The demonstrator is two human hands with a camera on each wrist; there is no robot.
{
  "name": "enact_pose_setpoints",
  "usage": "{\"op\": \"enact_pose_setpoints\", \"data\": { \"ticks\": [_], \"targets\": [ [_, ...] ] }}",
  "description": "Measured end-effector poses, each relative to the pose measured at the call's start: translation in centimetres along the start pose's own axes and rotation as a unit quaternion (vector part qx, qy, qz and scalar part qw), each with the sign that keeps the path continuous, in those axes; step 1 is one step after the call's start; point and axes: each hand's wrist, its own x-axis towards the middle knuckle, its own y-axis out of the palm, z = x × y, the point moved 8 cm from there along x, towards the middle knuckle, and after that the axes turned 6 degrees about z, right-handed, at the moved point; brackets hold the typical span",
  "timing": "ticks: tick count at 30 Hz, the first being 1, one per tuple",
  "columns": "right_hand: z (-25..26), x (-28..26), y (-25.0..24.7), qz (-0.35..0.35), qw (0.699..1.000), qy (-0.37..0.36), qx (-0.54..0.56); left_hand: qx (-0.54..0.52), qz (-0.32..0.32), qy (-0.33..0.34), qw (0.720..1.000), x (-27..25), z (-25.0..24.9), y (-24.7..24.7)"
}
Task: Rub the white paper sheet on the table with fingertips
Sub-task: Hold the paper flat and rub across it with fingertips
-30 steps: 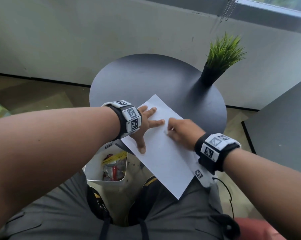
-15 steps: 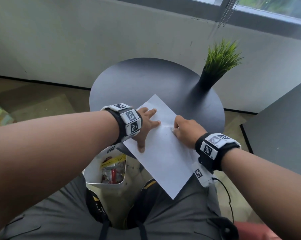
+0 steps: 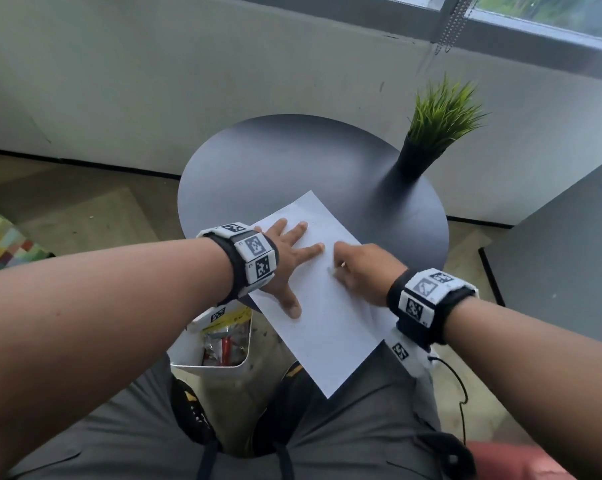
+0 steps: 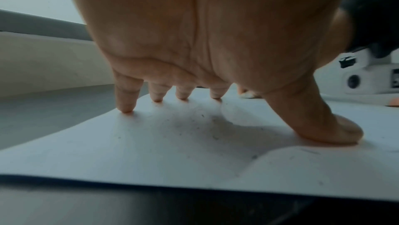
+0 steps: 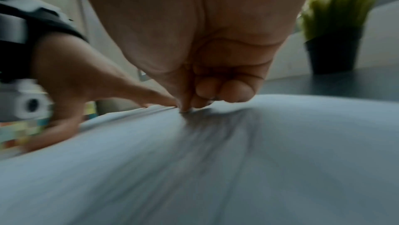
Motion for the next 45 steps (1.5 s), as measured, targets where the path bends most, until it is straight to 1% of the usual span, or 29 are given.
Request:
{"op": "enact_pose_setpoints", "data": {
  "ticks": [1, 2, 3, 6, 7, 8, 11, 12, 14, 16, 17, 18, 19, 22, 23, 24, 26, 27, 28, 29, 32, 33, 35, 37, 38, 39, 42, 43, 45],
  "targets": [
    [-1.3, 0.3, -0.6, -0.021, 0.999, 0.041, 0.013, 0.000, 0.004, -0.002, 1.000, 0.0, 0.0, 0.0],
    [-1.4, 0.4, -0.6, -0.033, 0.998, 0.056, 0.010, 0.003, 0.007, -0.004, 1.000, -0.1, 0.0, 0.0],
    [-0.3, 0.2, -0.2, -0.031, 0.999, 0.041, -0.002, 0.006, 0.009, -0.006, 1.000, -0.1, 0.1, 0.0],
    [4.8, -1.5, 3.1, 0.040, 0.995, -0.085, -0.020, 0.012, 0.014, -0.003, 1.000, -0.1, 0.1, 0.0],
    [5.2, -1.7, 3.2, 0.054, 0.993, -0.103, -0.022, 0.013, 0.016, -0.002, 1.000, -0.2, 0.1, 0.0],
    [4.3, -1.3, 2.6, 0.050, 0.994, -0.092, -0.020, 0.012, 0.017, -0.002, 1.000, -0.2, 0.1, 0.0],
    [-1.5, 0.8, -0.2, -0.012, 0.998, 0.052, 0.023, 0.007, 0.016, -0.005, 1.000, -0.1, 0.1, 0.0],
    [-2.0, 0.9, -0.4, -0.031, 0.997, 0.071, 0.022, 0.006, 0.018, -0.006, 1.000, -0.2, 0.1, 0.0],
    [0.6, 0.3, 0.7, -0.031, 0.999, 0.016, -0.003, 0.008, 0.023, -0.004, 1.000, -0.2, 0.0, -0.1],
    [4.7, -1.3, 3.1, 0.027, 0.995, -0.092, -0.014, 0.020, 0.025, -0.003, 0.999, -0.3, -0.1, -0.2],
    [5.3, -1.9, 3.7, 0.050, 0.992, -0.119, -0.012, 0.026, 0.027, -0.003, 0.999, -0.3, -0.2, -0.2],
    [4.8, -1.8, 3.4, 0.051, 0.991, -0.120, -0.016, 0.026, 0.027, -0.003, 0.999, -0.4, -0.2, -0.2],
    [3.3, -1.0, 2.6, 0.035, 0.995, -0.093, -0.019, 0.023, 0.026, -0.002, 0.999, -0.4, -0.1, -0.3],
    [-2.2, 0.3, -0.2, -0.041, 0.998, 0.044, 0.003, 0.020, 0.027, -0.006, 0.999, -0.4, -0.1, -0.3],
    [-1.9, 0.1, 0.0, -0.047, 0.998, 0.042, -0.002, 0.025, 0.030, -0.009, 0.999, -0.4, -0.2, -0.4],
    [-0.4, -0.3, 0.6, -0.041, 0.999, 0.011, -0.006, 0.030, 0.032, -0.012, 0.999, -0.4, -0.3, -0.5],
    [4.2, -1.9, 3.0, 0.006, 0.995, -0.096, -0.015, 0.046, 0.030, -0.017, 0.998, -0.4, -0.5, -0.7],
    [5.4, -2.7, 3.7, 0.031, 0.991, -0.131, -0.012, 0.054, 0.028, -0.015, 0.998, -0.4, -0.7, -0.8],
    [5.3, -2.7, 3.8, 0.043, 0.990, -0.136, -0.013, 0.059, 0.026, -0.010, 0.998, -0.4, -0.9, -0.9],
    [4.0, -2.0, 3.3, 0.039, 0.993, -0.110, -0.013, 0.060, 0.024, -0.004, 0.998, -0.4, -1.0, -1.0],
    [-2.3, 0.0, 0.0, -0.027, 0.998, 0.053, 0.013, 0.049, 0.025, 0.001, 0.999, -0.4, -1.0, -0.9],
    [-3.0, 0.0, -0.2, -0.039, 0.996, 0.074, 0.012, 0.047, 0.028, -0.003, 0.999, -0.4, -0.9, -0.9],
    [0.0, -0.5, 1.0, -0.026, 1.000, 0.007, -0.014, 0.045, 0.032, -0.004, 0.998, -0.3, -0.9, -0.8],
    [4.2, -2.2, 3.8, 0.031, 0.993, -0.108, -0.020, 0.050, 0.035, -0.005, 0.998, -0.3, -0.9, -0.7],
    [4.9, -2.7, 4.4, 0.053, 0.989, -0.136, -0.009, 0.053, 0.038, -0.005, 0.998, -0.3, -1.0, -0.7],
    [4.2, -2.5, 4.0, 0.053, 0.990, -0.129, 0.004, 0.052, 0.041, -0.005, 0.998, -0.3, -1.0, -0.7],
    [-0.9, -0.5, 0.8, -0.015, 1.000, 0.011, 0.006, 0.042, 0.044, -0.004, 0.998, -0.3, -1.0, -0.8],
    [-1.7, -0.4, 0.3, -0.035, 0.999, 0.035, -0.002, 0.041, 0.046, -0.006, 0.998, -0.4, -1.1, -0.9],
    [0.2, -0.9, 0.9, -0.037, 0.999, -0.002, -0.012, 0.044, 0.046, -0.007, 0.998, -0.4, -1.1, -1.0]
  ]
}}
